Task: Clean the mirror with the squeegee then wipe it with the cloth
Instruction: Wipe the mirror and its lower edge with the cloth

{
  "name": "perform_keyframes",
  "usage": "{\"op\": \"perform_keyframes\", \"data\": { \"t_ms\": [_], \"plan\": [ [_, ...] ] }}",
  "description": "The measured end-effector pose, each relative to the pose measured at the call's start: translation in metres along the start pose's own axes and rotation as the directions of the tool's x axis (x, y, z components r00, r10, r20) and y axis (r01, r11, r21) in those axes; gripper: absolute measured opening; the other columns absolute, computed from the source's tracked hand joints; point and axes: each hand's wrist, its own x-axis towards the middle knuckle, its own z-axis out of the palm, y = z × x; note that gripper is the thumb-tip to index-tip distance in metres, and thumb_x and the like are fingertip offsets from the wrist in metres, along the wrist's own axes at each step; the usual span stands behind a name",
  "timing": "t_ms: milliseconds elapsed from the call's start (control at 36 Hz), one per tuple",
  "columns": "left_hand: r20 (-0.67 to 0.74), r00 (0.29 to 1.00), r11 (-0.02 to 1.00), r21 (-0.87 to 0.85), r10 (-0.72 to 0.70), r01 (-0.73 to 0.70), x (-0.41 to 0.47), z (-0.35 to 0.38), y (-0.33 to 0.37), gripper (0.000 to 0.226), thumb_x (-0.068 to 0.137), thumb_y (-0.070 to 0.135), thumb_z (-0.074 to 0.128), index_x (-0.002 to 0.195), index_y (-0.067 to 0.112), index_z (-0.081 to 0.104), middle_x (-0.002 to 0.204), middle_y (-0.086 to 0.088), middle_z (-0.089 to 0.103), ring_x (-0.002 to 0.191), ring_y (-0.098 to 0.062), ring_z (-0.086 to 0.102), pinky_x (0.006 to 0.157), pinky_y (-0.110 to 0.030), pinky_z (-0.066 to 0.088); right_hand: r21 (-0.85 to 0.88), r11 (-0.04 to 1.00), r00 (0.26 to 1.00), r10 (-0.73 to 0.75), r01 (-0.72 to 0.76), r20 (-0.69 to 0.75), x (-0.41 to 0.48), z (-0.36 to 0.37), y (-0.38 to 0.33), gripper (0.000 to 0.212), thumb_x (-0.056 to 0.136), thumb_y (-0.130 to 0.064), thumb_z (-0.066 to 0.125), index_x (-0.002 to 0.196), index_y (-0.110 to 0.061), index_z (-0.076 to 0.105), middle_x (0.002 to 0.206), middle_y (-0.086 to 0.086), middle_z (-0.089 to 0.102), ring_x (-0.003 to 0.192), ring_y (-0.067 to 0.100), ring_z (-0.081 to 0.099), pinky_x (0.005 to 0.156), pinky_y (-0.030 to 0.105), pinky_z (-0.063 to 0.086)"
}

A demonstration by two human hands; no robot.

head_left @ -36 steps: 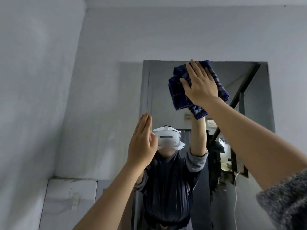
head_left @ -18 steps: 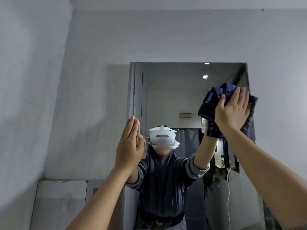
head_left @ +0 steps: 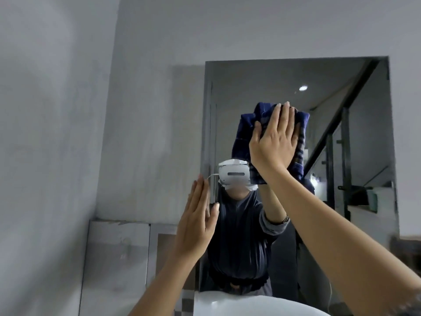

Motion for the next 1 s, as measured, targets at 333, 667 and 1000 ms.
{"op": "perform_keyframes", "data": {
  "t_ms": [333, 667, 1000],
  "plan": [
    [0.016, 0.999, 0.995, -0.086, -0.043, 0.044, -0.021, 0.001, 0.003, 0.061, 0.097, 0.027, 0.039, 0.147, 0.013, 0.006, 0.157, 0.002, 0.0, 0.144, -0.014, 0.004, 0.115, -0.025, 0.016, -0.103, 0.775, 0.77, -0.585, 0.623, 0.256, -0.013, 0.02, -0.042, 0.06, 0.099, -0.04, 0.024, 0.149, -0.011, 0.012, 0.158, 0.005, 0.009, 0.146, 0.02, 0.004, 0.117, 0.033, -0.004],
    [-0.024, 0.995, 0.991, -0.087, -0.1, 0.097, -0.023, 0.01, 0.014, 0.057, 0.098, 0.021, 0.034, 0.146, 0.005, 0.009, 0.156, -0.004, 0.0, 0.143, -0.013, 0.001, 0.116, -0.026, 0.015, -0.169, 0.612, 0.618, -0.662, 0.772, 0.425, -0.014, -0.031, 0.059, 0.061, 0.096, -0.048, 0.026, 0.149, -0.018, 0.017, 0.157, -0.001, 0.017, 0.145, 0.014, 0.011, 0.118, 0.031, 0.002],
    [-0.045, 0.974, 0.958, -0.2, -0.22, 0.207, -0.021, 0.04, -0.009, 0.058, 0.099, 0.038, 0.025, 0.148, 0.019, 0.001, 0.157, -0.005, -0.004, 0.144, -0.025, 0.003, 0.113, -0.054, 0.021, -0.249, 0.938, 0.968, -0.218, 0.243, 0.124, -0.035, -0.084, 0.186, 0.059, 0.096, -0.042, 0.027, 0.149, -0.019, 0.015, 0.158, 0.0, 0.012, 0.145, 0.012, 0.006, 0.118, 0.027, 0.001]
  ]
}}
